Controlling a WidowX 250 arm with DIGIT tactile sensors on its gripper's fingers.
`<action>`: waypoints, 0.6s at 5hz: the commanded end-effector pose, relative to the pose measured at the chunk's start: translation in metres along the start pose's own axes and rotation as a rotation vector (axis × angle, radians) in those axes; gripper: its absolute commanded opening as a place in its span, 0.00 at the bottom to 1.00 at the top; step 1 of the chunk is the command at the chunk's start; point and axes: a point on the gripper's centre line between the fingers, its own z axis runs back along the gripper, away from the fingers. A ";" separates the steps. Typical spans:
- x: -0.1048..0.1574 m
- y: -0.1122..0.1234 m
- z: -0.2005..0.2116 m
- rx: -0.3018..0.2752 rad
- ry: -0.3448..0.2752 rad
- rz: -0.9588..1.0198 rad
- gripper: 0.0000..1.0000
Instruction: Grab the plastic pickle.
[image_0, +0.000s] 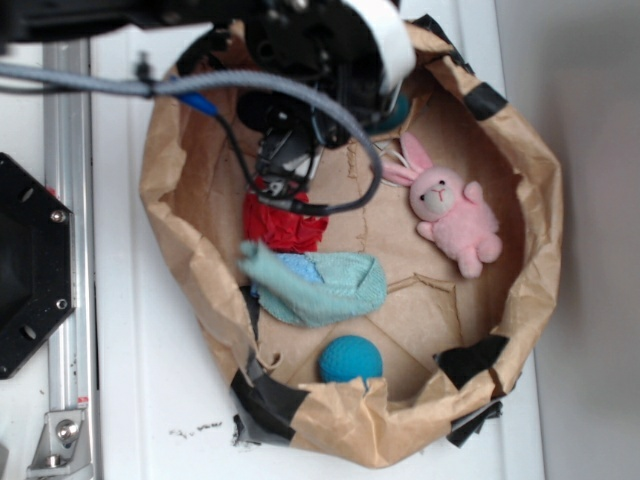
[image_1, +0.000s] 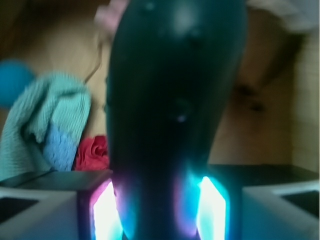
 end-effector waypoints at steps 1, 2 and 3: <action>0.027 -0.031 0.038 -0.068 -0.127 0.349 0.00; 0.028 -0.039 0.032 -0.086 -0.100 0.435 0.00; 0.023 -0.040 0.026 -0.055 -0.093 0.473 0.00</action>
